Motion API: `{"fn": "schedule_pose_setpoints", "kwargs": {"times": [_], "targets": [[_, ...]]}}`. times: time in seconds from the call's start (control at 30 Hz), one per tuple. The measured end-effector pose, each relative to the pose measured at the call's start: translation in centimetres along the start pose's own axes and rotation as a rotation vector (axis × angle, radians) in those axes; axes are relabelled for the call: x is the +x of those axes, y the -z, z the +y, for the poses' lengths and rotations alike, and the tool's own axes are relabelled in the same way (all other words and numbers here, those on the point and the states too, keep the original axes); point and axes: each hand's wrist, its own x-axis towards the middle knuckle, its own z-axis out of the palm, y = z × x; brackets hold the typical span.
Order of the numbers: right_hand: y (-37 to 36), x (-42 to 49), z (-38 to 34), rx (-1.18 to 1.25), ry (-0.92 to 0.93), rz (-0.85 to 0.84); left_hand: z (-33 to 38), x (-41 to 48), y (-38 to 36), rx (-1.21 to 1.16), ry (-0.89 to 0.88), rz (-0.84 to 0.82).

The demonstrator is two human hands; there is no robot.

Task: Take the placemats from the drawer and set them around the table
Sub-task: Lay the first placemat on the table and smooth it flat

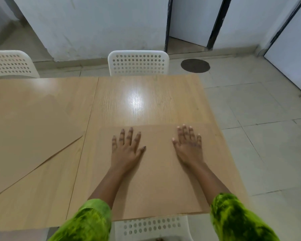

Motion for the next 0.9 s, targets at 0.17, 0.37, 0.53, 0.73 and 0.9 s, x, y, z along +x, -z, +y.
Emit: {"fn": "schedule_pose_setpoints", "kwargs": {"times": [0.17,0.37,0.53,0.73,0.9], "targets": [[1.5,0.5,5.3,-0.029,-0.162,0.026,-3.5,-0.3,0.2,0.003,0.049,0.024],[2.2,-0.3,4.5,-0.018,-0.170,-0.026,-3.3,-1.0,1.2,-0.028,0.103,-0.035],[-0.3,-8.8,-1.6,0.075,0.077,0.001,2.9,-7.5,0.5,-0.138,-0.077,0.030],[-3.6,-13.5,-4.1,-0.031,0.095,0.042,5.3,-12.2,-2.2,-0.109,-0.052,-0.001],[-3.0,-13.0,-2.1,-0.022,0.067,0.005,4.0,-12.0,-2.0,0.000,-0.038,-0.009]]}}
